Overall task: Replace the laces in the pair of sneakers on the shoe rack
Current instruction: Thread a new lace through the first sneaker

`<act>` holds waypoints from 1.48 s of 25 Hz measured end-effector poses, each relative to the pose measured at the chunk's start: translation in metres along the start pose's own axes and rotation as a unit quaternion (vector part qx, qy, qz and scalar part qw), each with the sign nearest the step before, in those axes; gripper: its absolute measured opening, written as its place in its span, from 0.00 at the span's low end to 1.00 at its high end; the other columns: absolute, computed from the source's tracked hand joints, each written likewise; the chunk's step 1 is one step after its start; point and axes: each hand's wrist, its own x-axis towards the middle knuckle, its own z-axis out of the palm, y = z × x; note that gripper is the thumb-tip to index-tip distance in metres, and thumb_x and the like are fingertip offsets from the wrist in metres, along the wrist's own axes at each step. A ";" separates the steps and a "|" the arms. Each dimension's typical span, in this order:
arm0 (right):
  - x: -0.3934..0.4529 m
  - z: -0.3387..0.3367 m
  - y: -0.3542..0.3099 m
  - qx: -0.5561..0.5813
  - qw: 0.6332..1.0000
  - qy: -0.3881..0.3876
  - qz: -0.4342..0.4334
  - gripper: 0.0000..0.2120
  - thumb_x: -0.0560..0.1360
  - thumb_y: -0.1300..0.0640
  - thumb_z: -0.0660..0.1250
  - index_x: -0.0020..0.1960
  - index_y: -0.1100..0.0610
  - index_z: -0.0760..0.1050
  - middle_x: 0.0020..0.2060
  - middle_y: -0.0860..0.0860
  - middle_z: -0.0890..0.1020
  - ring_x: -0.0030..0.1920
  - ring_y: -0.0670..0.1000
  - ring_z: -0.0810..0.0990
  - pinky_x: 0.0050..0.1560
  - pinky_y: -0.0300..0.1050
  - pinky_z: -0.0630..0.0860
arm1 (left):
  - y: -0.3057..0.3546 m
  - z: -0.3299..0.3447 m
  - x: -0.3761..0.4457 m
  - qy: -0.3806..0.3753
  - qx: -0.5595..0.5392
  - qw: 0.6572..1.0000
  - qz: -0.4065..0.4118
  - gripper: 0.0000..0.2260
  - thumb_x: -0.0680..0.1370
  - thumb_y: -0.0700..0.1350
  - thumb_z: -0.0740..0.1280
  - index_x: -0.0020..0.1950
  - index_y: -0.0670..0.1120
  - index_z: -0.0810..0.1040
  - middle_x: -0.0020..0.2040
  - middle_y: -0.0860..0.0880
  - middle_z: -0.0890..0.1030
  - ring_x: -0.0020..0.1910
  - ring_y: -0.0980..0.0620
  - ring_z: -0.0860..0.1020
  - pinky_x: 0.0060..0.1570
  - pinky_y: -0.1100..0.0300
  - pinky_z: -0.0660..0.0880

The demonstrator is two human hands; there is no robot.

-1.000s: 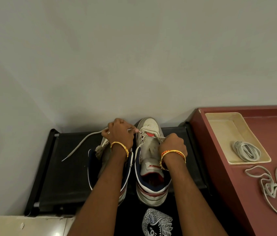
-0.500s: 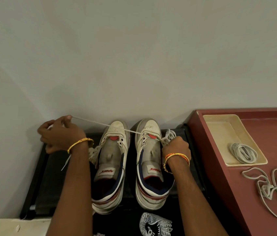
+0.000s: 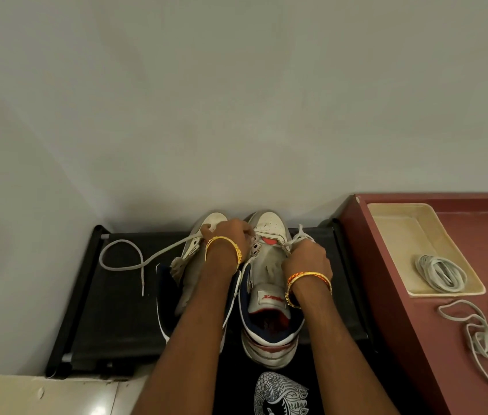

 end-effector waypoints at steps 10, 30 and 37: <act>-0.002 -0.006 0.005 0.054 0.998 -0.003 0.038 0.12 0.74 0.61 0.67 0.57 0.59 0.78 0.54 0.58 0.79 0.51 0.58 0.80 0.47 0.45 0.76 | -0.033 -0.014 -0.004 0.321 -0.064 0.922 -0.206 0.07 0.77 0.44 0.65 0.50 0.49 0.82 0.50 0.48 0.80 0.59 0.44 0.67 0.57 0.47 0.59; 0.032 -0.088 0.026 0.262 0.886 0.370 -0.095 0.06 0.73 0.61 0.66 0.48 0.58 0.80 0.43 0.52 0.79 0.47 0.51 0.77 0.54 0.51 0.74 | -0.017 0.007 0.008 0.047 -0.002 0.999 0.008 0.08 0.78 0.49 0.63 0.55 0.53 0.80 0.54 0.52 0.81 0.60 0.49 0.73 0.66 0.49 0.55; 0.036 -0.017 0.016 0.070 0.982 -0.111 -0.132 0.08 0.74 0.55 0.69 0.50 0.58 0.80 0.47 0.54 0.83 0.45 0.49 0.77 0.49 0.41 0.73 | -0.020 0.010 0.011 0.019 0.020 1.000 0.015 0.10 0.77 0.53 0.64 0.56 0.53 0.79 0.55 0.50 0.80 0.62 0.48 0.71 0.65 0.46 0.59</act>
